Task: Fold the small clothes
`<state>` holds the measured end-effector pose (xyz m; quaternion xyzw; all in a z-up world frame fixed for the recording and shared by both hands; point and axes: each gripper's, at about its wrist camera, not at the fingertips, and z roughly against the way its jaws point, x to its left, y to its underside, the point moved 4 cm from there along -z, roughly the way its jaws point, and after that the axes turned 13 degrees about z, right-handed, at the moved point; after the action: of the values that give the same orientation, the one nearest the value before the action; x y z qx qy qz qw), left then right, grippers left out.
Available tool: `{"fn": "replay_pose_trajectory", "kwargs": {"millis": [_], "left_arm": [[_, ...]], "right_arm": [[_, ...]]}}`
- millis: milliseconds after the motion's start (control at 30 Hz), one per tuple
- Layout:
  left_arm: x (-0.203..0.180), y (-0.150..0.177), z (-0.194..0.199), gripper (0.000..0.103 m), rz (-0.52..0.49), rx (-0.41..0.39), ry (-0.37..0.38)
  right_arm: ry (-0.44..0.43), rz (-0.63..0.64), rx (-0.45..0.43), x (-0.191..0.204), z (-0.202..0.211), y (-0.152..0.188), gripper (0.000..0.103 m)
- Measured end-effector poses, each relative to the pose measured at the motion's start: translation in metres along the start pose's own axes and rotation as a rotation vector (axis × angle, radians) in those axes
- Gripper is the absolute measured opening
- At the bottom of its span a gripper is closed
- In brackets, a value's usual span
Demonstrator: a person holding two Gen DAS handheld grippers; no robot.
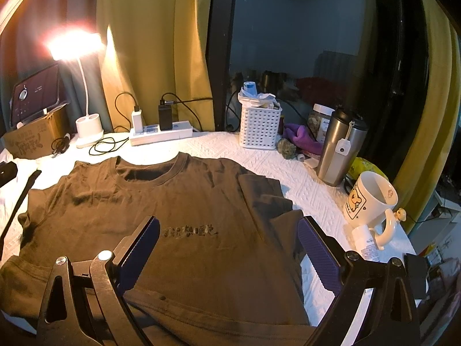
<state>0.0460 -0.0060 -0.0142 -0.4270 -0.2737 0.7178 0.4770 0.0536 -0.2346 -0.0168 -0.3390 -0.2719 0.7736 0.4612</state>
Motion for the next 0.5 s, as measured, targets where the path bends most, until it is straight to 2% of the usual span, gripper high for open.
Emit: {"fn": "replay_pose_trajectory", "kwargs": {"millis": [500], "left_arm": [[-0.0079, -0.0012, 0.0069, 0.100, -0.017, -0.014, 0.007]], "right_arm": [[0.006, -0.001, -0.002, -0.0017, 0.0052, -0.0018, 0.097]]}}
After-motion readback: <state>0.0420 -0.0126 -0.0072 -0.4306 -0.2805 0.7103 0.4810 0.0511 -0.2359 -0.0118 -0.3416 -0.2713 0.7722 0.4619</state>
